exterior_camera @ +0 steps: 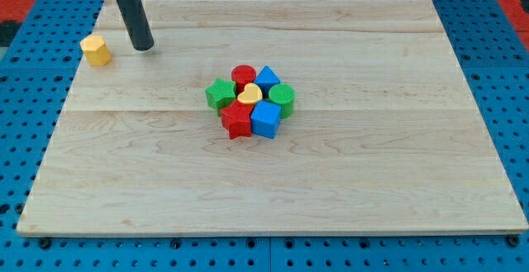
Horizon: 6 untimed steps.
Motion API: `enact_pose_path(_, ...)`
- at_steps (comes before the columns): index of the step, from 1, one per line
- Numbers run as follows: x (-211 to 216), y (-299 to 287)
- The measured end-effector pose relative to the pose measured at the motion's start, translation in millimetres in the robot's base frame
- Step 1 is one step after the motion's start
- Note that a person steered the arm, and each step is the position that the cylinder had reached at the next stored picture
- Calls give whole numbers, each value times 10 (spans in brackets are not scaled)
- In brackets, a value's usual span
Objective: Place the yellow hexagon to the left middle center of the board
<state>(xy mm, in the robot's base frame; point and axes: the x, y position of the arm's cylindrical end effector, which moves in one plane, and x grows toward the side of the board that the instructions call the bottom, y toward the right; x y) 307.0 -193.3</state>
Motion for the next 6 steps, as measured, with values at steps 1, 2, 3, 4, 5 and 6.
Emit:
enact_pose_path(1, -206, -414)
enact_pose_path(2, 230, -610)
enact_pose_path(3, 201, -45)
enact_pose_path(4, -123, -605)
enact_pose_path(5, 99, -1115)
enact_pose_path(6, 301, -1095)
